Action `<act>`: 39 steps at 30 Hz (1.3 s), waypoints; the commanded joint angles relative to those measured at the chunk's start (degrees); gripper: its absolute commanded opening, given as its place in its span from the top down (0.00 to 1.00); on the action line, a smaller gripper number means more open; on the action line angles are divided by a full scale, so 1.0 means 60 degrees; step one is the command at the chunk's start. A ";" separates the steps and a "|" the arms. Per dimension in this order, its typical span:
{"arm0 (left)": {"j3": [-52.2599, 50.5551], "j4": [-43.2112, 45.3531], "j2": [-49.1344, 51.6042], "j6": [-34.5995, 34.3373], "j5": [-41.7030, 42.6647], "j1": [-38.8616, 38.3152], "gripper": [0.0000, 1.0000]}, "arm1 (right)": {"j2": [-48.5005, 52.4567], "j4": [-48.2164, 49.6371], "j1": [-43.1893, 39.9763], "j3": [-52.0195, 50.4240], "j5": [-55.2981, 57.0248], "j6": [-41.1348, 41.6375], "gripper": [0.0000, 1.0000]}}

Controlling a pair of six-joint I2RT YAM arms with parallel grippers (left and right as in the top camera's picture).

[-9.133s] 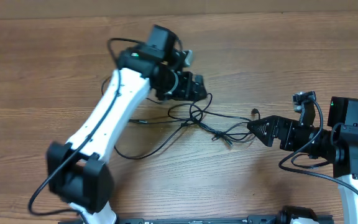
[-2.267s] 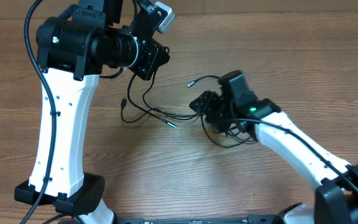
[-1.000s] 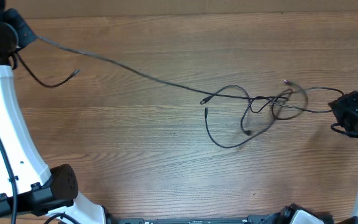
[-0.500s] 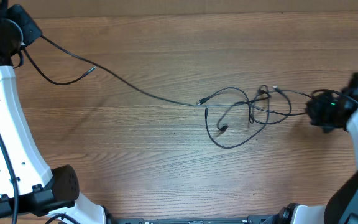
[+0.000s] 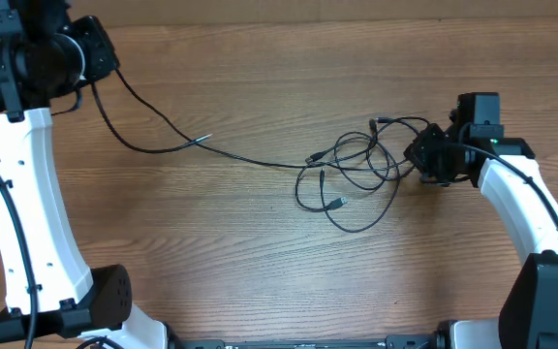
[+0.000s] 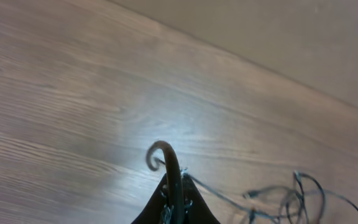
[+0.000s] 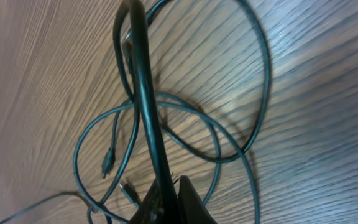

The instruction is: Untangle cables

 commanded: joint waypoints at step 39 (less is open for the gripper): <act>0.0127 -0.0546 0.8142 -0.7249 0.1712 -0.5085 0.58 | -0.0025 -0.0514 0.0233 -0.0051 -0.0157 -0.1588 0.96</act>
